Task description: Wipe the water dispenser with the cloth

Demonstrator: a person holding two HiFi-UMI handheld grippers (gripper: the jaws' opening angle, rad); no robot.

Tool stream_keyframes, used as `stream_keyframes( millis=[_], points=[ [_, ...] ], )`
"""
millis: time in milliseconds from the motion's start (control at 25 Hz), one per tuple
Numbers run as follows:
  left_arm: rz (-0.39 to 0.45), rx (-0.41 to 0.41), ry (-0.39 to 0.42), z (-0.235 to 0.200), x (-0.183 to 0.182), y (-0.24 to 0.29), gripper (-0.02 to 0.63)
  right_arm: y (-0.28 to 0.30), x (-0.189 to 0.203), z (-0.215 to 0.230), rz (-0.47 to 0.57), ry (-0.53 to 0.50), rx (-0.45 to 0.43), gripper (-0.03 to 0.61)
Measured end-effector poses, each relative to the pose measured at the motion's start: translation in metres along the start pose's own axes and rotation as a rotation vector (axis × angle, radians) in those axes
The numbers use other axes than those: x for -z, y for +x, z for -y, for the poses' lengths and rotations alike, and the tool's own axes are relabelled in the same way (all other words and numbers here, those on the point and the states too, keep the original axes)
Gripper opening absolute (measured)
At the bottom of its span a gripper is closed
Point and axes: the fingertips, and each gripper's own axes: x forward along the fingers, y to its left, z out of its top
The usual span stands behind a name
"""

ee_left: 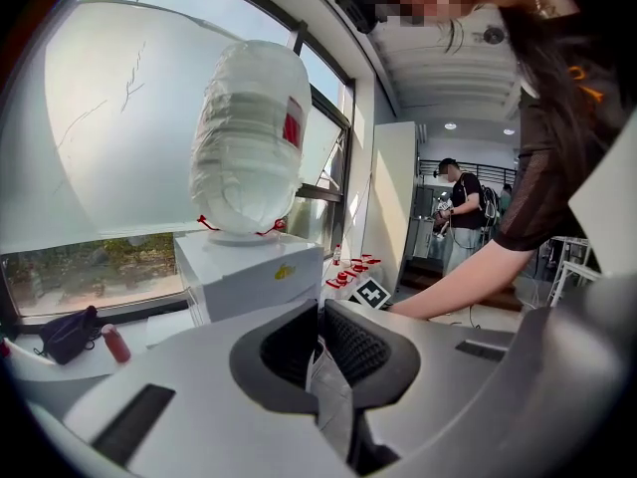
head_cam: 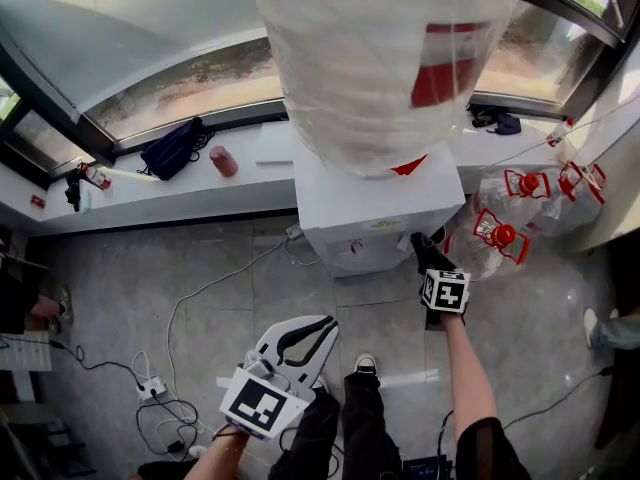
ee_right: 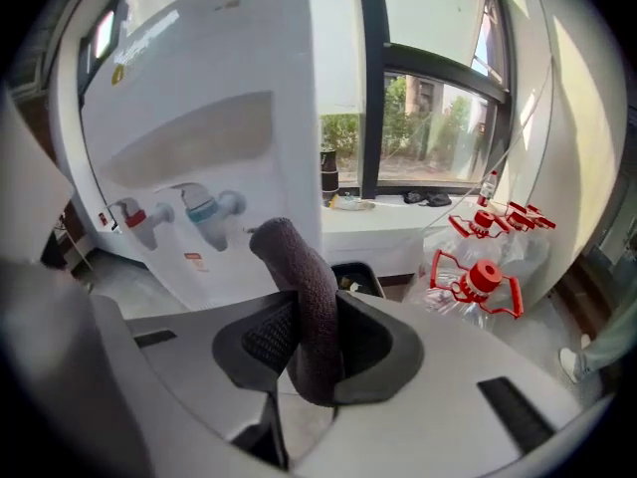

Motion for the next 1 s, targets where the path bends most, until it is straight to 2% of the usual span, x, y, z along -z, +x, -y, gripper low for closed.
stream_keyframes(
  millis=[200, 400, 560, 760, 1000],
  points=[
    [-0.005, 0.02, 0.005, 0.004, 0.002, 0.003, 0.021, -0.01, 0.004, 0.029, 0.0, 0.018, 0.044, 0.104],
    [-0.005, 0.013, -0.001, -0.002, 0.007, -0.004, 0.021, -0.015, 0.023, 0.01, -0.015, 0.057, 0.012, 0.104],
    [-0.003, 0.002, -0.001, -0.008, 0.011, -0.014, 0.021, -0.011, 0.039, -0.036, -0.041, 0.016, -0.043, 0.104],
    [-0.014, -0.015, -0.014, -0.015, 0.025, -0.031, 0.021, -0.006, 0.056, -0.116, -0.071, -0.081, -0.145, 0.104],
    [-0.014, -0.046, -0.036, -0.03, 0.043, -0.054, 0.021, 0.007, 0.053, -0.205, -0.065, -0.121, -0.234, 0.104]
  ],
)
